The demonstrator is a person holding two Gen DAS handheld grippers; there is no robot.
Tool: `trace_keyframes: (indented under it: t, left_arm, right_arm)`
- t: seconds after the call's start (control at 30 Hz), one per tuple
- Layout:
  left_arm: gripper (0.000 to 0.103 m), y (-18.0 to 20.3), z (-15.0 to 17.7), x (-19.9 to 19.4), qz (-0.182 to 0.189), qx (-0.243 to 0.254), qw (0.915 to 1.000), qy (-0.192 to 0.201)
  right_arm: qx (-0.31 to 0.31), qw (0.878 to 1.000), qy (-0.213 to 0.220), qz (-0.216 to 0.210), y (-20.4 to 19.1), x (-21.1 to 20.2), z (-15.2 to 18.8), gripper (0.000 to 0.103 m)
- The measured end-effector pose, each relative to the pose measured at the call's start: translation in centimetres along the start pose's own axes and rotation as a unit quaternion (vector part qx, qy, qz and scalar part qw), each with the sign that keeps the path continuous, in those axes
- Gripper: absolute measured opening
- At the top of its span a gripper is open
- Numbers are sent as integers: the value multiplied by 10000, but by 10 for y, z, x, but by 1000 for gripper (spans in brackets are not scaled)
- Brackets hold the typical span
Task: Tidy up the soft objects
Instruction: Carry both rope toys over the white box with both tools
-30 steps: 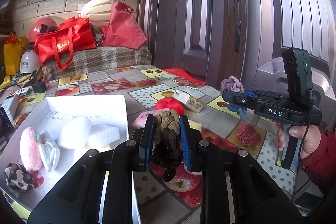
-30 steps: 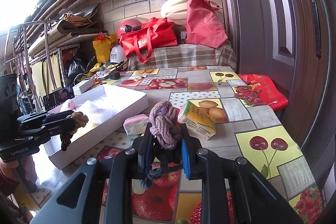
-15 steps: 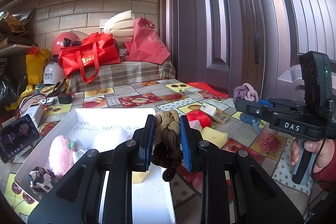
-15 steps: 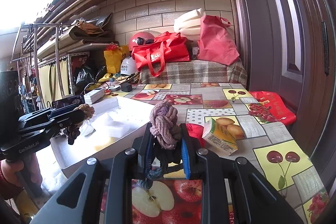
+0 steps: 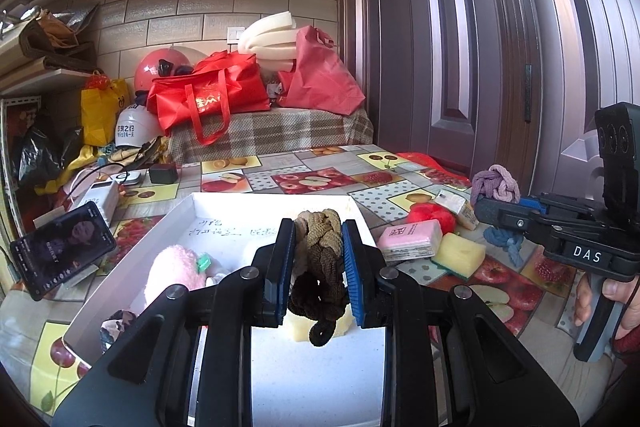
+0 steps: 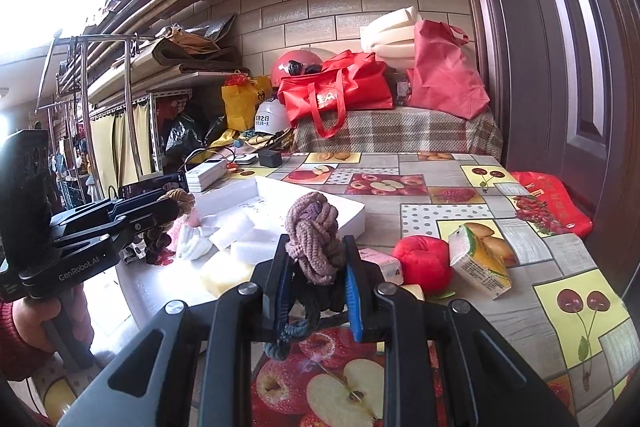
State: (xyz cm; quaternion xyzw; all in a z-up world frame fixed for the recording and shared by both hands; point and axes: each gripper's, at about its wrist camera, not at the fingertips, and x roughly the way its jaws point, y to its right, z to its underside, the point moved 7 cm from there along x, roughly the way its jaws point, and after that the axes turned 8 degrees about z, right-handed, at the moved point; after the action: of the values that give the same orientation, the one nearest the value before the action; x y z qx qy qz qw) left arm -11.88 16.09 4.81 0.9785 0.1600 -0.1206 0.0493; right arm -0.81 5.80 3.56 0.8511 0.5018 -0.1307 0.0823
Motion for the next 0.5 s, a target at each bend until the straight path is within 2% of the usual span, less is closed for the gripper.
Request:
trace_keyframes:
  t: [0.5]
  left_arm:
    - [23, -57, 4, 0, -661, -123, 9977, -29]
  right_arm:
    - [-159, 9988, -270, -375, -39, 40, 0, 23]
